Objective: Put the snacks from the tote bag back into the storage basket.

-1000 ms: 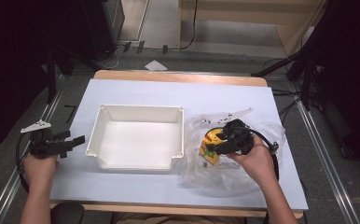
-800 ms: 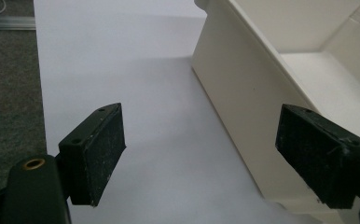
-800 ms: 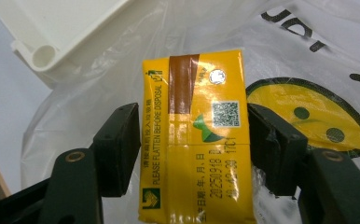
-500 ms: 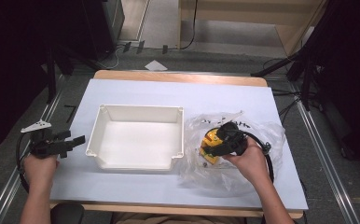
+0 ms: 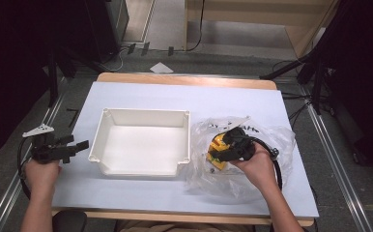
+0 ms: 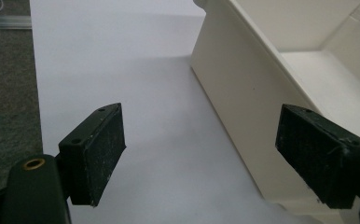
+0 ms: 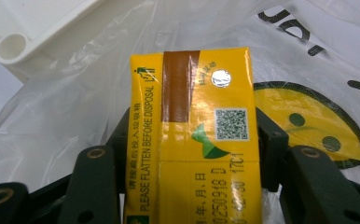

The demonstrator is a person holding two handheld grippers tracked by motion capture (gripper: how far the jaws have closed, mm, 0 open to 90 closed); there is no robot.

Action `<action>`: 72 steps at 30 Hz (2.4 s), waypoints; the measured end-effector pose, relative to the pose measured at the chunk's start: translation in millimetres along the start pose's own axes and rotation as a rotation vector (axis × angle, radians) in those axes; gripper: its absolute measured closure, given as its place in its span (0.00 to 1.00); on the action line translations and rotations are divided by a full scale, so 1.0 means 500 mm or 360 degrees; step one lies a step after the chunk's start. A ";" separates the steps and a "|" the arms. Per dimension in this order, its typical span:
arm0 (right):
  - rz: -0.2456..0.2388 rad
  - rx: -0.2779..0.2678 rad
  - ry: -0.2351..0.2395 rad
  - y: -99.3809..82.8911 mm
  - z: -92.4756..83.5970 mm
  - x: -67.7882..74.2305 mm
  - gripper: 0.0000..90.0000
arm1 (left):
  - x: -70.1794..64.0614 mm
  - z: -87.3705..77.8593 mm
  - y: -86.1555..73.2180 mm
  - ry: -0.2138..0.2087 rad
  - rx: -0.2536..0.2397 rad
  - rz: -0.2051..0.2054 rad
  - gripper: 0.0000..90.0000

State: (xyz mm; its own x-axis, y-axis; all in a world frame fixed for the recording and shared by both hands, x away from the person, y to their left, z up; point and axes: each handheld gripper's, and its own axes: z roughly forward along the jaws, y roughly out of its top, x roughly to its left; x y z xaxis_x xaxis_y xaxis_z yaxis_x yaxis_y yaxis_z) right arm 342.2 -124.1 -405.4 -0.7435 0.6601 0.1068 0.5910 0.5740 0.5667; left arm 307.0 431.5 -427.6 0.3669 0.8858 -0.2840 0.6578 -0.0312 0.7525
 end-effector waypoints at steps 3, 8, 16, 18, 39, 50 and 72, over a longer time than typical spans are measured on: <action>-0.0040 0.0012 -0.0025 0.002 -0.001 0.004 0.57 | 0.001 0.001 0.000 -0.0001 -0.0002 -0.0003 0.19; -0.0021 0.0007 -0.0026 0.002 -0.003 0.000 0.58 | 0.000 0.001 0.000 -0.0004 -0.0001 -0.0001 0.19; -0.0013 0.0011 -0.0024 0.003 -0.011 -0.001 0.59 | 0.001 0.003 0.001 -0.0006 -0.0006 -0.0003 0.19; -0.0012 0.0000 -0.0026 0.003 -0.014 -0.002 0.59 | 0.001 0.003 0.002 -0.0004 -0.0002 -0.0003 0.19; -0.0033 -0.0066 -0.0036 0.020 -0.061 0.002 0.59 | 0.003 0.006 0.001 -0.0014 0.0006 -0.0008 0.19; -0.0080 -0.0068 -0.0017 0.052 -0.066 0.016 0.59 | 0.003 0.006 0.001 -0.0007 0.0004 -0.0006 0.19; -0.0106 -0.0118 -0.0008 0.104 -0.106 0.023 0.59 | -0.001 0.006 0.001 0.0006 -0.0014 -0.0006 0.19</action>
State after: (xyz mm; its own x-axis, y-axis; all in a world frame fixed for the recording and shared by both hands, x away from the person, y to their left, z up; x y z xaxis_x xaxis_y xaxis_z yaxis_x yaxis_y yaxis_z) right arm 347.8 -112.2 -331.5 -0.7788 0.6241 0.0627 0.5152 0.5794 0.6316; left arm 309.0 429.9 -428.9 0.3617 0.8877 -0.2847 0.6535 -0.0237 0.7565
